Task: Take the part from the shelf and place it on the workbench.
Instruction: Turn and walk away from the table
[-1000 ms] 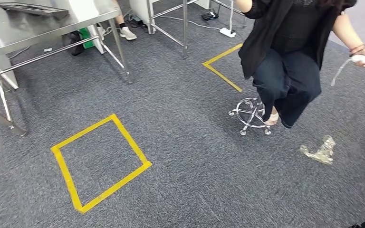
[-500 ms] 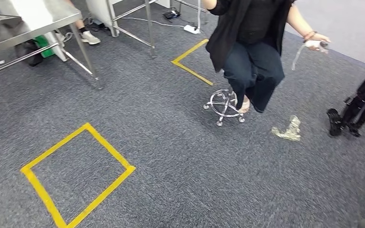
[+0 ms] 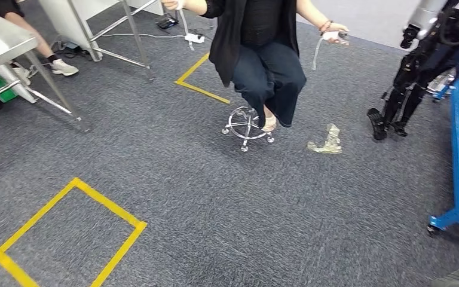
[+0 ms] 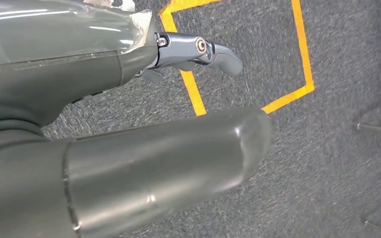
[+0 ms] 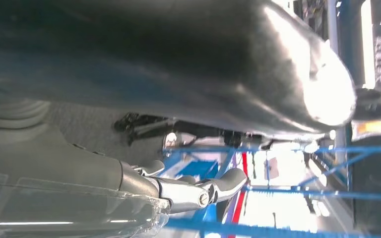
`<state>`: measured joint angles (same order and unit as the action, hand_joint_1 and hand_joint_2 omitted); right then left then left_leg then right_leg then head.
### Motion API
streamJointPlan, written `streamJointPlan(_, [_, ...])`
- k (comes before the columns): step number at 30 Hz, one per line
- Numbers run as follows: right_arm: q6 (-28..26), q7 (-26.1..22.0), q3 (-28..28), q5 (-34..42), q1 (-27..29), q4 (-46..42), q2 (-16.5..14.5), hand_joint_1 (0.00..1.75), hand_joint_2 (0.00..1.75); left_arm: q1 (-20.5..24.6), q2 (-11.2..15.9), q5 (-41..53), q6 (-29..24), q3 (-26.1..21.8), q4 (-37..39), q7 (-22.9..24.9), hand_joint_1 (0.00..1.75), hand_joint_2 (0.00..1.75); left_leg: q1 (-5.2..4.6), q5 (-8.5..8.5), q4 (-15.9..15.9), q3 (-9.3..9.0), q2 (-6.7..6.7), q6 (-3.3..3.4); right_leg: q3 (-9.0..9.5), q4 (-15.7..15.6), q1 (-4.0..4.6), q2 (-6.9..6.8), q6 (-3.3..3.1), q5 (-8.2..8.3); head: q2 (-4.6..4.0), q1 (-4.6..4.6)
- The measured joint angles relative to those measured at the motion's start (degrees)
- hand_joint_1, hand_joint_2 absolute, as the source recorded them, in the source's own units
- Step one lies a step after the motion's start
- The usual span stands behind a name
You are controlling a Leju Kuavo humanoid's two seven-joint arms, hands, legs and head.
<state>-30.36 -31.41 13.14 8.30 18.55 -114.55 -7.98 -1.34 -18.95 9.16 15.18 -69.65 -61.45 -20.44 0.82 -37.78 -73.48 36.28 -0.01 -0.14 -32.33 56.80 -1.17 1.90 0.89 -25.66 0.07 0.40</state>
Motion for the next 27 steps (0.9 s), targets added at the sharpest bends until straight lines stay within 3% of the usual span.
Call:
streamJointPlan(1, [0.1, 0.3, 0.1, 0.1, 0.1, 0.0, -0.2, 0.00, 0.00, 0.0, -0.1, 0.0, 0.1, 0.0, -0.1, 0.1, 0.00, 0.00, 0.02, 1.33, 1.1, -0.41, -0.15, 0.06, 0.02, 0.1, 0.04, 0.82, 0.02, 0.01, 0.00, -0.01])
streamJointPlan(2, [0.2, 0.8, 0.2, 0.1, 0.2, 0.1, -0.4, 0.00, 0.00, -0.1, -0.1, 0.0, 0.3, -0.1, -0.1, 0.2, 0.00, 0.00, 0.10, 3.44, 4.2, -1.80, -0.57, 0.14, 0.06, 0.2, 0.05, 1.63, 0.04, 0.01, 0.00, -0.01])
streamJointPlan(4, [0.8, 2.0, 0.7, 0.4, 0.1, 0.5, -0.9, 0.00, 0.00, -0.1, -0.1, 0.1, 0.4, -0.1, -0.2, 0.6, 0.00, 0.00, 0.46, 6.96, 11.8, -5.27, -3.15, 0.31, -0.09, 0.7, 0.23, 3.07, 0.19, -0.01, 0.00, 0.01])
streamJointPlan(6, [1.7, 2.9, 1.6, 0.7, -0.2, 1.2, -1.5, 0.00, 0.00, 0.0, -0.2, 0.4, 0.5, -0.1, -0.2, 0.8, 0.00, 0.00, 0.51, 7.71, 15.3, -6.74, -4.96, 0.52, -0.75, 1.0, 0.43, 4.31, 0.71, 0.17, 0.00, 0.07])
streamJointPlan(8, [2.8, 3.3, 2.8, 0.8, -0.3, 1.9, -2.1, 0.00, 0.00, 0.1, -0.3, 0.7, 0.6, -0.1, -0.2, 0.8, 0.00, 0.00, 0.16, 7.82, 15.6, -6.75, -3.92, 1.18, -1.46, 0.9, 0.36, 5.65, 1.58, 0.64, 0.00, 0.11])
streamJointPlan(9, [3.1, 3.3, 3.4, 0.9, -0.3, 2.1, -2.4, 0.00, 0.00, 0.2, -0.4, 0.7, 0.6, -0.2, -0.3, 0.8, 0.00, 0.00, 0.08, 8.07, 15.8, -6.89, -3.14, 1.67, -1.87, 1.1, 0.31, 5.25, 1.87, 0.61, 0.00, 0.10])
streamJointPlan(11, [3.5, 3.3, 4.3, 0.9, -0.4, 2.5, -2.8, 0.00, 0.00, 0.2, -0.5, 0.8, 0.7, -0.2, -0.4, 0.8, 0.00, 0.00, 0.09, 8.53, 16.3, -7.14, -1.40, 2.54, -3.85, 4.5, 0.50, 2.31, 1.88, -1.09, 0.00, 0.37])
streamJointPlan(12, [3.6, 3.3, 4.7, 0.9, -0.5, 2.7, -2.9, 0.00, 0.00, 0.2, -0.5, 0.8, 0.7, -0.3, -0.5, 0.7, 0.00, 0.00, 0.00, 8.60, 16.4, -7.19, -0.51, 2.74, -5.50, 7.9, 0.49, 0.40, 1.65, -2.72, 0.00, 0.50])
streamJointPlan(13, [3.7, 3.4, 4.9, 0.9, -0.6, 2.9, -3.0, 0.00, 0.00, 0.1, -0.5, 0.8, 0.7, -0.3, -0.5, 0.7, 0.00, 0.00, -0.09, 8.60, 16.4, -7.10, 0.39, 2.86, -7.46, 12.0, 0.52, -0.63, 1.52, -4.45, 0.00, 0.66])
streamJointPlan(15, [3.8, 3.4, 5.2, 0.9, -0.7, 3.3, -3.2, 0.00, 0.00, 0.1, -0.5, 0.8, 0.7, -0.4, -0.5, 0.7, 0.00, 0.00, -0.23, 8.56, 16.3, -6.99, 2.17, 2.87, -9.92, 17.5, 0.34, -1.25, 1.84, -6.24, 0.00, 0.68])
streamJointPlan(16, [3.8, 3.4, 5.4, 0.9, -0.6, 3.5, -3.3, 0.00, 0.00, 0.1, -0.5, 0.8, 0.7, -0.4, -0.5, 0.8, 0.00, 0.00, -0.24, 8.51, 16.3, -7.02, 2.99, 2.83, -9.46, 17.0, 0.22, -1.46, 2.30, -5.86, 0.00, 0.69])
streamJointPlan(17, [3.8, 3.4, 5.5, 0.9, -0.7, 3.7, -3.3, 0.00, 0.00, 0.2, -0.5, 0.8, 0.7, -0.4, -0.5, 0.8, 0.00, 0.00, -0.24, 8.44, 16.3, -7.10, 3.74, 2.73, -7.73, 14.0, 0.11, -1.88, 2.84, -4.74, 0.00, 0.69])
streamJointPlan(19, [3.9, 3.4, 5.9, 0.9, -0.7, 3.8, -3.4, 0.00, 0.00, 0.2, -0.6, 0.8, 0.7, -0.4, -0.5, 0.8, 0.00, 0.00, -0.42, 8.15, 16.3, -7.46, 4.97, 2.31, -2.83, 5.5, 0.11, -4.37, 3.44, -2.07, 0.00, 0.70])
streamJointPlan(21, [3.9, 3.4, 6.0, 0.9, -0.8, 4.0, -3.5, 0.00, 0.00, 0.3, -0.5, 0.8, 0.7, -0.4, -0.6, 0.8, 0.00, 0.00, -0.72, 7.76, 16.3, -7.87, 5.98, 1.69, -0.38, 1.3, 0.43, -6.14, 2.92, -0.80, 0.00, 0.59])
streamJointPlan(23, [3.9, 3.4, 6.1, 0.9, -0.8, 4.1, -3.6, 0.00, 0.00, 0.4, -0.6, 0.9, 0.7, -0.4, -0.6, 0.7, 0.00, 0.00, -0.74, 7.52, 16.5, -8.28, 7.08, 1.10, -0.52, 1.1, 0.74, -5.23, 2.07, -0.57, 0.00, 0.43])
streamJointPlan(24, [3.9, 3.4, 6.2, 0.9, -0.7, 4.1, -3.7, 0.00, 0.00, 0.5, -0.6, 0.9, 0.7, -0.4, -0.6, 0.7, 0.00, 0.00, -0.58, 7.29, 16.4, -8.42, 6.91, 0.75, -0.56, 0.9, 0.48, -4.56, 1.70, -0.45, 0.00, 0.33])
streamJointPlan(25, [3.9, 3.4, 6.3, 0.9, -0.8, 4.1, -3.7, 0.00, 0.00, 0.5, -0.6, 0.9, 0.7, -0.3, -0.6, 0.7, 0.00, 0.00, -0.42, 6.60, 15.7, -8.26, 5.79, 0.43, -0.55, 0.8, 0.24, -3.86, 1.35, -0.34, 0.00, 0.24])
streamJointPlan(27, [3.9, 3.4, 6.4, 0.9, -0.8, 4.1, -3.9, 0.00, 0.00, 0.5, -0.6, 0.9, 0.8, -0.3, -0.6, 0.7, 0.00, 0.00, -0.18, 3.63, 11.2, -6.37, 2.25, 0.05, -0.44, 0.6, -0.22, -2.61, 0.50, -0.07, 0.00, -0.06])
